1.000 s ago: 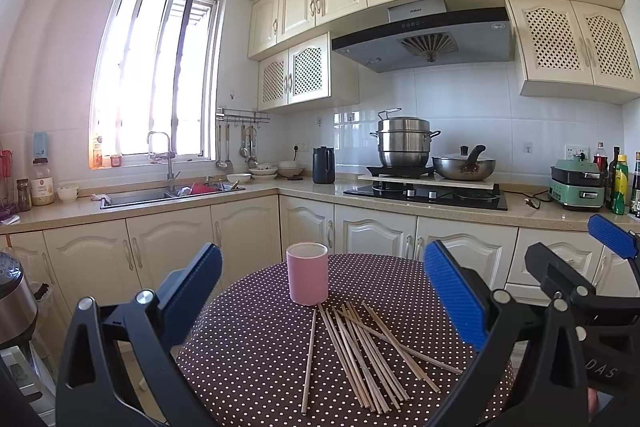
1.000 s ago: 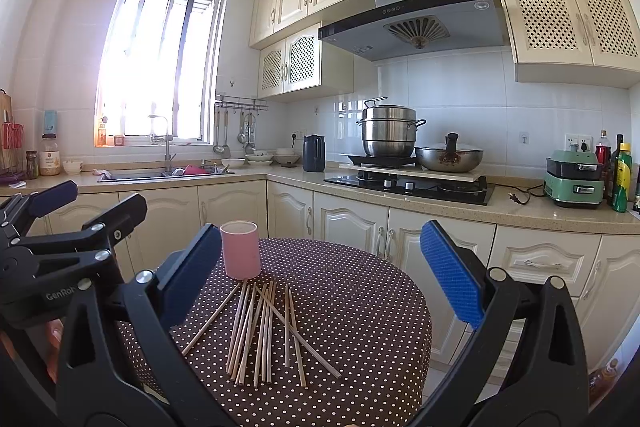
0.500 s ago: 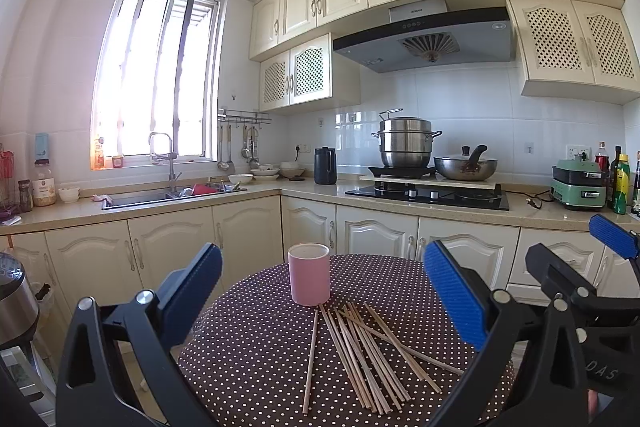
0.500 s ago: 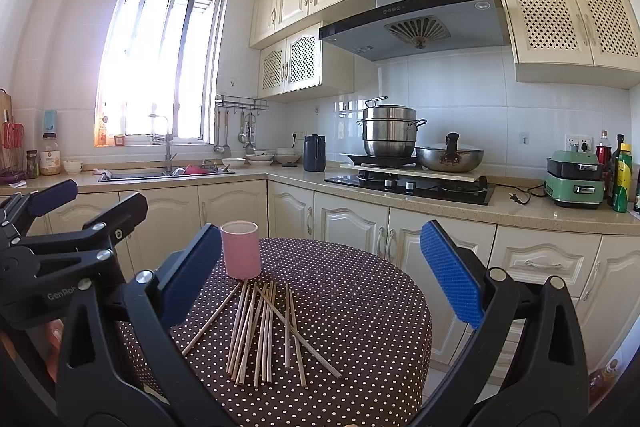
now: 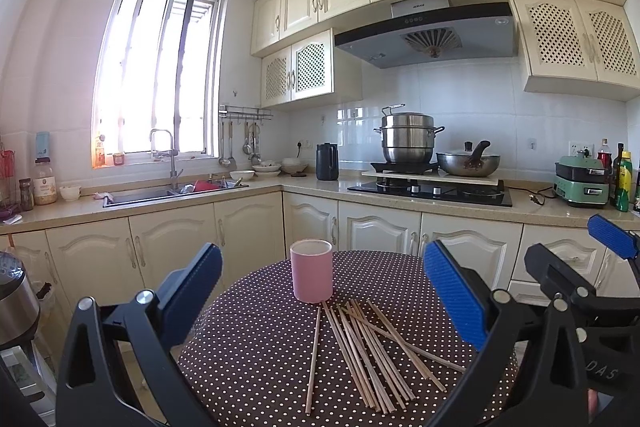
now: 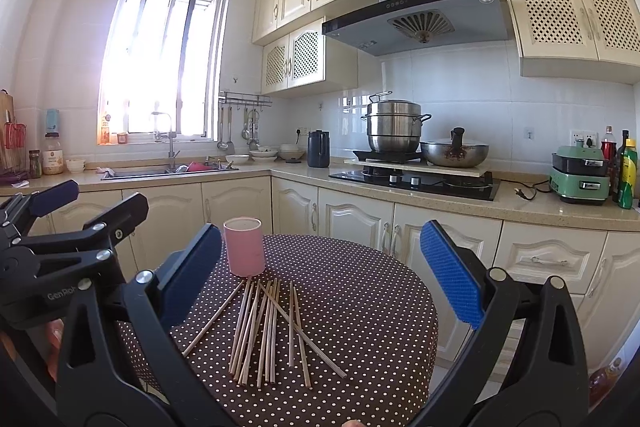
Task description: Organize utensils
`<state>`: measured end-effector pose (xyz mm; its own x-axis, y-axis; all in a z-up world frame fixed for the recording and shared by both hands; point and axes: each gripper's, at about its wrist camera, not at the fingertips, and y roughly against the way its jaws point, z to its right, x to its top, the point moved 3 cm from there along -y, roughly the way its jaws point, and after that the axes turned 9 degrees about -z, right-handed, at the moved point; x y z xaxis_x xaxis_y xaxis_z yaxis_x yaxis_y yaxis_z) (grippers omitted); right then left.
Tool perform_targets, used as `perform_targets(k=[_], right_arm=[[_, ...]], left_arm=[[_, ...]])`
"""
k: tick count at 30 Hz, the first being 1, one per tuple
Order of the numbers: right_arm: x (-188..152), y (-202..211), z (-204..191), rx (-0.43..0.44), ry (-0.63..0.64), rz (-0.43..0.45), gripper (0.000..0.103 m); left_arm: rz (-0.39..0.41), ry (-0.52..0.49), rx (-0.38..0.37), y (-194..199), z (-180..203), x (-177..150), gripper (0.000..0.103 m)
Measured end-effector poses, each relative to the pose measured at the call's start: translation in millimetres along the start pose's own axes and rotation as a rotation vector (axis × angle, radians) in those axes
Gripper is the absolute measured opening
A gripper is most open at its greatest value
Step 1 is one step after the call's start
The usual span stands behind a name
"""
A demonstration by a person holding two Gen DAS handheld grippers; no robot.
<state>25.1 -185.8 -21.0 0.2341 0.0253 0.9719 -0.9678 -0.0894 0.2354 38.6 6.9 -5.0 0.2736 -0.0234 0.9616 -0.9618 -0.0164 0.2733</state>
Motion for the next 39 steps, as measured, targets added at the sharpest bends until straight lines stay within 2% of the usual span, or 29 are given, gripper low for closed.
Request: perform_targets(k=[18, 21, 26, 31, 34, 37, 39], right_arm=[[-1, -43, 1, 0.029, -0.003, -0.056, 0.097], [-2, -55, 0, 0.028, 0.004, -0.072, 0.097], [-4, -85, -2, 0.060, 0.026, -0.137, 0.097], [-8, -129, 1, 0.068, 0.061, -0.241, 0.097], [-14, -160, 3, 0.102, 0.081, -0.339, 0.097], [-25, -200, 4, 0.144, 0.110, -0.489, 0.088], [-33, -223, 6, 0.175, 0.110, -0.587, 0.080]], left_arm=[[0.001, 0.001, 0.025, -35, -4, -6, 0.099], [-0.045, 0.007, 0.005, -51, -8, -6, 0.099], [-0.164, 0.012, -0.061, -90, -13, -11, 0.099], [-0.371, -0.009, -0.135, -151, -25, -24, 0.099], [-0.520, -0.011, -0.172, -190, -35, -36, 0.099], [-0.638, -0.037, -0.204, -225, -39, -52, 0.098], [-0.713, -0.052, -0.205, -246, -40, -64, 0.090]])
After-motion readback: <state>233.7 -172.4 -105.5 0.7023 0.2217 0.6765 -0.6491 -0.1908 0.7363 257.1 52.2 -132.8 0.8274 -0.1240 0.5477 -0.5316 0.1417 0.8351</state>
